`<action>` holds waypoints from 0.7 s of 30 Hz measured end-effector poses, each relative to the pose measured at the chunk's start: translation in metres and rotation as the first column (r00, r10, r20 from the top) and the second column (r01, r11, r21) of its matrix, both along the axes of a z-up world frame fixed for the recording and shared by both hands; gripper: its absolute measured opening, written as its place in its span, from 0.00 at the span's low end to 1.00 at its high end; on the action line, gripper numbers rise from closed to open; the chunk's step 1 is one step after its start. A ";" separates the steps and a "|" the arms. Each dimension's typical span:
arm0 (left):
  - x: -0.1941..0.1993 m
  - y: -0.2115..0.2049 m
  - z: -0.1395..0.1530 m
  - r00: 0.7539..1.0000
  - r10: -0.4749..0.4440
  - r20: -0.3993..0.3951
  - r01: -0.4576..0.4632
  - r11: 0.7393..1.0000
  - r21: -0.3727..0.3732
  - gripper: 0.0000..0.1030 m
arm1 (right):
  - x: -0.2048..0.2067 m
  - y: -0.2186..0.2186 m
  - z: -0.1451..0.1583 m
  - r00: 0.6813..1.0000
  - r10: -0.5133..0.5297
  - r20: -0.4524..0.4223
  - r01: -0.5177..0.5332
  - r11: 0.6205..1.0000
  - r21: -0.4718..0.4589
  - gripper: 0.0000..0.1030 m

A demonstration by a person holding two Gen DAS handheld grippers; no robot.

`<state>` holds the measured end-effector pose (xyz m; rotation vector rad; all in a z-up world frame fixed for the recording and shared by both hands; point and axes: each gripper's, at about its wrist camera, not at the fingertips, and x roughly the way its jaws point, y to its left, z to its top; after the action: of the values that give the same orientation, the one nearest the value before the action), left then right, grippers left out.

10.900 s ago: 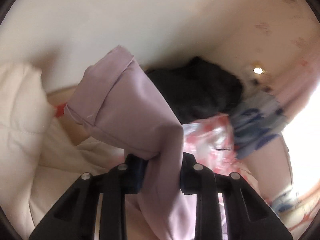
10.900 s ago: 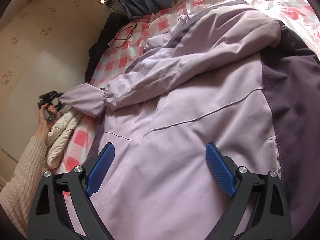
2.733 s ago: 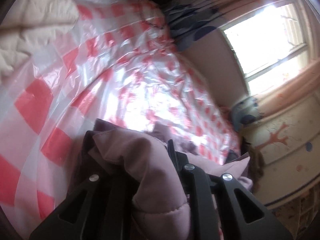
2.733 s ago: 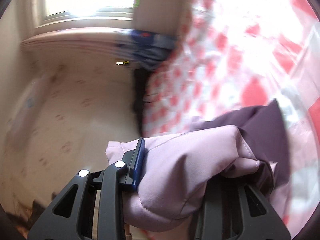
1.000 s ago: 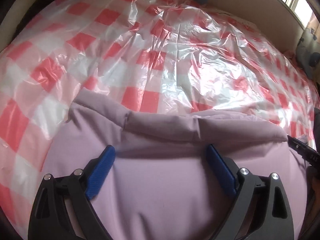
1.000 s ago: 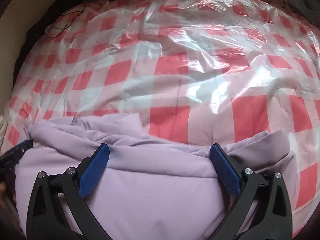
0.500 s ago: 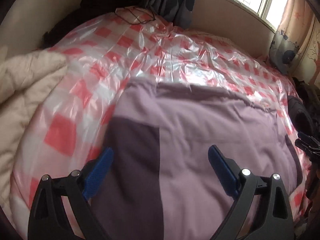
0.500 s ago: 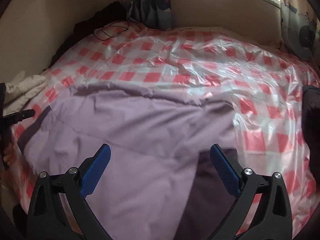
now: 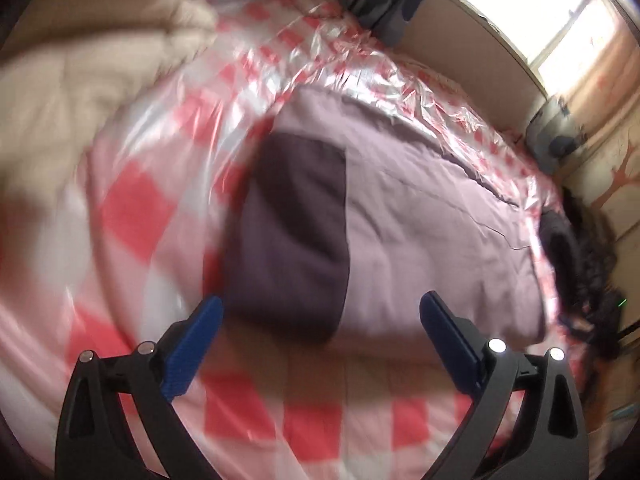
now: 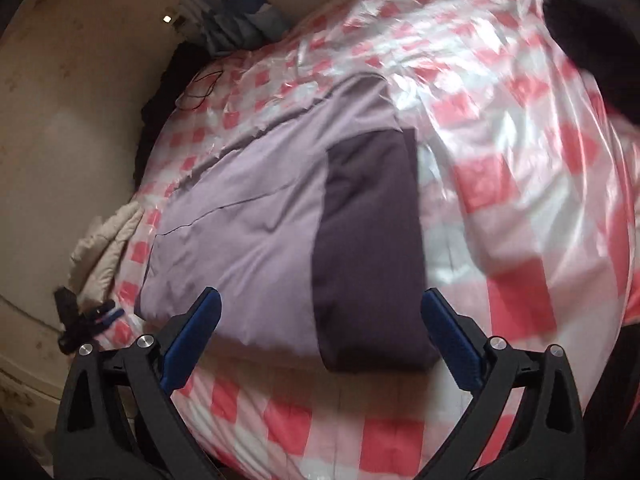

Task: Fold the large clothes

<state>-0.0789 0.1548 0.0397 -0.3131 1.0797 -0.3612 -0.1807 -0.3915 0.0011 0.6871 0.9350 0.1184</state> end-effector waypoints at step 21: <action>0.045 -0.032 -0.074 0.970 0.124 -0.211 -0.164 0.968 -0.187 0.65 | 0.020 -0.009 -0.065 0.996 -0.087 0.014 0.083 0.981 0.174 0.45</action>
<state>-0.0344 0.1226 -0.0338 -0.6184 1.2096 -0.3147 -0.1609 -0.4004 -0.0635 0.8844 0.8800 0.1321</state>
